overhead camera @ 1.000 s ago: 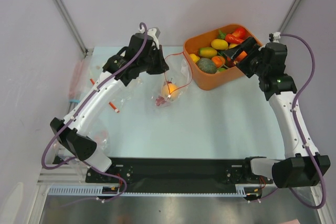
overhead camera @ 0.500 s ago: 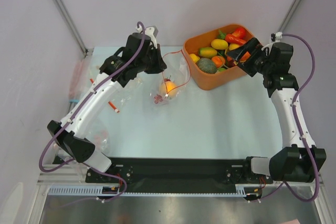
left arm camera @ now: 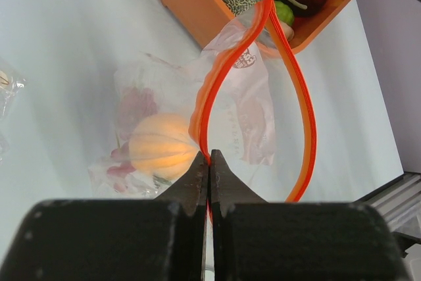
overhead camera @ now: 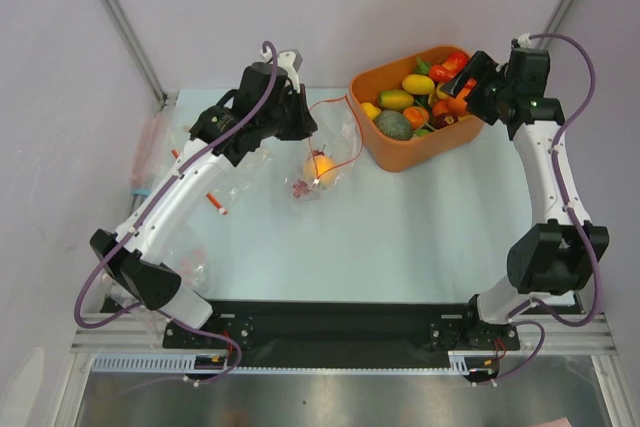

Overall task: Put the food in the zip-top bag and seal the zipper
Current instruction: Pick up the fake fruit from the bin.

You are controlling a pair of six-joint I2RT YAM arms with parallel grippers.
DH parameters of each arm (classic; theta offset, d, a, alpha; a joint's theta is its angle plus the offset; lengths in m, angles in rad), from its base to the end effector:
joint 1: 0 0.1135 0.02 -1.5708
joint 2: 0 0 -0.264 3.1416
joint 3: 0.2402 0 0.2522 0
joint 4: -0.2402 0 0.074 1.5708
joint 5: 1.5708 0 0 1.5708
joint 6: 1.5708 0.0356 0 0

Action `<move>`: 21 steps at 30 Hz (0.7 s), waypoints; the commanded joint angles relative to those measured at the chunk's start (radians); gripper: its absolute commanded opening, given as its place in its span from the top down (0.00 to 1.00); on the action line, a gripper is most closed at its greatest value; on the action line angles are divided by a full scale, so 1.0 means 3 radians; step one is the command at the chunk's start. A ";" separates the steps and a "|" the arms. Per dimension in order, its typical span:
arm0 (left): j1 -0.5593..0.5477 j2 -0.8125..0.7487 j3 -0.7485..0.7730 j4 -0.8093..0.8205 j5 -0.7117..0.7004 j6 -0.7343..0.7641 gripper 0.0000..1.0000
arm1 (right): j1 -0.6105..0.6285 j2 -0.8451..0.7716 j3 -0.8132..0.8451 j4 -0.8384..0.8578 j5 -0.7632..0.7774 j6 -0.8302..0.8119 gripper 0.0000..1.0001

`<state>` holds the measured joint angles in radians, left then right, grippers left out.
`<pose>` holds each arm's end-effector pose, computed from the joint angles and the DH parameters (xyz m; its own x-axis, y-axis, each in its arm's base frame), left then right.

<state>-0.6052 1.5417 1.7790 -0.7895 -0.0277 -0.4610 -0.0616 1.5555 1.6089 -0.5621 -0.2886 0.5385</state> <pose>0.2716 -0.1867 0.4358 -0.6307 -0.1044 -0.7690 0.3001 0.8810 -0.3657 0.3518 -0.0115 0.3978 -0.5143 0.5243 -0.6787 0.0870 0.8192 0.5669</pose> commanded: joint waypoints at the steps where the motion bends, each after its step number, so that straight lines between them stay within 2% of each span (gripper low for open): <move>1: 0.0018 -0.0062 0.0037 0.0146 -0.0025 0.0079 1.00 | -0.0015 0.0173 0.0353 -0.0131 0.0322 -0.0327 0.07; 10: 0.0018 -0.0046 0.0007 0.0152 -0.0036 0.0115 1.00 | -0.0015 0.0741 0.0860 -0.0202 0.0747 -0.0664 0.00; 14: 0.0018 -0.0041 -0.0014 0.0152 -0.0046 0.0115 1.00 | -0.0015 0.1011 0.1059 -0.0161 0.0819 -0.0690 0.00; 21: 0.0018 -0.0031 -0.0050 0.0167 -0.0031 0.0105 1.00 | -0.0009 0.1497 0.1683 -0.0494 0.0905 -0.0762 0.00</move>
<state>-0.6052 1.5429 1.7687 -0.7860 -0.0280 -0.4431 -0.0616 1.9713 2.0293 -0.6743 -0.0559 0.3401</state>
